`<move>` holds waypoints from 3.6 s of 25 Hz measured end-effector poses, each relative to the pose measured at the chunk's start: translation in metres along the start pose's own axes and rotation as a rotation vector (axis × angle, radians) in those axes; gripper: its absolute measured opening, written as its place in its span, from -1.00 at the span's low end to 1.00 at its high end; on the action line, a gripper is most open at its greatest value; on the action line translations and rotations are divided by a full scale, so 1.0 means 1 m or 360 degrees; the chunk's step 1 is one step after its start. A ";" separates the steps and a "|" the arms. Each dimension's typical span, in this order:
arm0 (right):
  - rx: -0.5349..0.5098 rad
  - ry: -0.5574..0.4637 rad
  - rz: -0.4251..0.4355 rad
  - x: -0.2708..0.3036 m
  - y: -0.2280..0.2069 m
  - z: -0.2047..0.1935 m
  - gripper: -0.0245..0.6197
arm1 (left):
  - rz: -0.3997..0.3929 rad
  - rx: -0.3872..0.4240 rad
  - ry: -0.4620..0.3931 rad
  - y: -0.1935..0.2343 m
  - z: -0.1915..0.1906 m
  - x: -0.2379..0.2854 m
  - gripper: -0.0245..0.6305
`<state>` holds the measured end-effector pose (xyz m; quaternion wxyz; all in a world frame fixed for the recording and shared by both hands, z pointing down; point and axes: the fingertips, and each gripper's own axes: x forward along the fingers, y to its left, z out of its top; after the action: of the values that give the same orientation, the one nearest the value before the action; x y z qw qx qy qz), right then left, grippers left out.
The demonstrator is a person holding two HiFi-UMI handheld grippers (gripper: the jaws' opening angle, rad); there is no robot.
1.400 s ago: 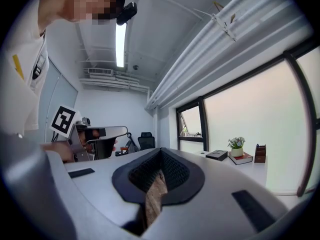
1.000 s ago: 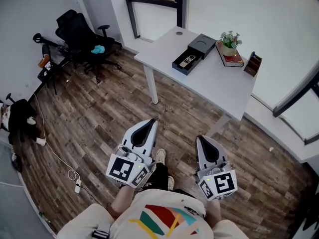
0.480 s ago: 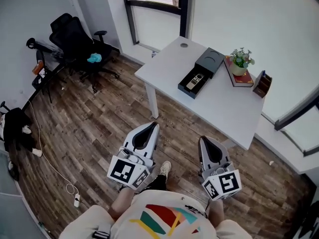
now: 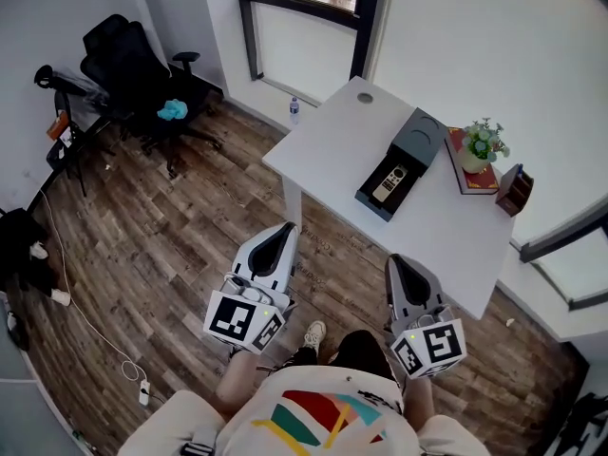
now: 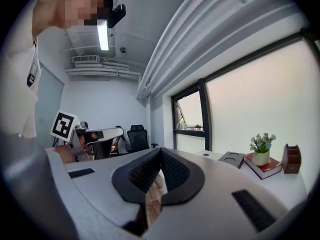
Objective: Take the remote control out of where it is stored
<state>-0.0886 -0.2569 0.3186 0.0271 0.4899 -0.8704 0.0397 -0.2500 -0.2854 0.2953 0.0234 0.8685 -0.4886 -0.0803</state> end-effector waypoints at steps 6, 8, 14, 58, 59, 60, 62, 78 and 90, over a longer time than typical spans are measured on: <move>0.0028 -0.0006 0.0012 0.035 -0.011 0.000 -0.92 | -0.0008 -0.0006 0.0072 0.016 -0.014 0.029 -0.89; 0.0030 -0.0010 0.0012 0.044 -0.018 0.002 -0.92 | -0.0026 -0.0002 0.0096 0.016 -0.017 0.041 -0.89; 0.0053 -0.0020 -0.0008 0.064 -0.062 0.000 -0.92 | -0.0074 0.0018 0.0138 0.003 -0.028 0.094 -0.89; 0.0353 0.0105 -0.0279 0.148 -0.365 -0.047 -0.92 | -0.0366 -0.0073 0.1808 -0.060 -0.329 0.370 -0.05; 0.0357 0.0119 -0.0276 0.150 -0.367 -0.050 -0.92 | -0.0357 -0.0080 0.1841 -0.058 -0.334 0.370 -0.05; 0.0361 0.0131 -0.0275 0.151 -0.370 -0.053 -0.92 | -0.0350 -0.0076 0.1875 -0.057 -0.338 0.370 -0.05; 0.0371 0.0154 -0.0278 0.153 -0.375 -0.059 -0.92 | -0.0336 -0.0048 0.1936 -0.052 -0.347 0.372 -0.05; 0.0427 0.0237 -0.0149 0.173 -0.388 -0.091 -0.92 | -0.0264 0.0051 0.2188 -0.052 -0.384 0.370 -0.05; 0.0436 0.0247 -0.0148 0.170 -0.392 -0.095 -0.92 | -0.0239 0.0248 0.2236 -0.046 -0.393 0.368 -0.26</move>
<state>0.1598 -0.5949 0.4440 0.0289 0.5244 -0.8285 0.1943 0.0399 -0.5902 0.6343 0.2652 0.7453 -0.3011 0.5324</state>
